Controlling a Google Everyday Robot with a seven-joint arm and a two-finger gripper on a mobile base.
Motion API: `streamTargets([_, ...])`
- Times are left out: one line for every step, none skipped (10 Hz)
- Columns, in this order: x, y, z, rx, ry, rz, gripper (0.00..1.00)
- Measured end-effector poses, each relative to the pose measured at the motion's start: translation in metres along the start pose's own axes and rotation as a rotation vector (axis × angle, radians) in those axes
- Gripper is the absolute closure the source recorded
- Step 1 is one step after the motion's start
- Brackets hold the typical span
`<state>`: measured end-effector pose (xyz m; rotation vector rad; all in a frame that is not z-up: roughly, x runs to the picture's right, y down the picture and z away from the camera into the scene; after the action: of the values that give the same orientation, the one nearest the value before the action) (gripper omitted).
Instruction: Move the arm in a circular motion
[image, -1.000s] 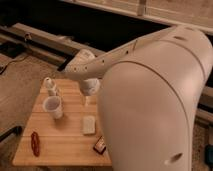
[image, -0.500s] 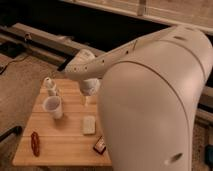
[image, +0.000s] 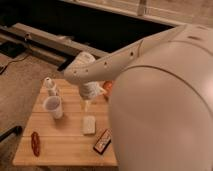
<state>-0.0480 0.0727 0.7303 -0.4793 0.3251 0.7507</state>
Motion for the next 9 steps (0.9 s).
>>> streamTargets([0.016,-0.006,-0.001,0.001,0.009,0.021,0.20])
streamTargets([0.035,-0.014,-0.002,0.000,0.020,0.054,0.20])
streamTargets([0.053,-0.023,-0.002,0.002,0.030,0.087,0.20])
streamTargets([0.072,-0.035,-0.001,0.008,0.042,0.129,0.20])
streamTargets([0.090,-0.049,0.000,0.015,0.061,0.170,0.20])
streamTargets([0.108,-0.068,0.003,0.026,0.083,0.218,0.20])
streamTargets([0.119,-0.086,0.005,0.034,0.099,0.255,0.20])
streamTargets([0.125,-0.104,0.008,0.041,0.113,0.284,0.20])
streamTargets([0.128,-0.120,0.010,0.044,0.126,0.305,0.20])
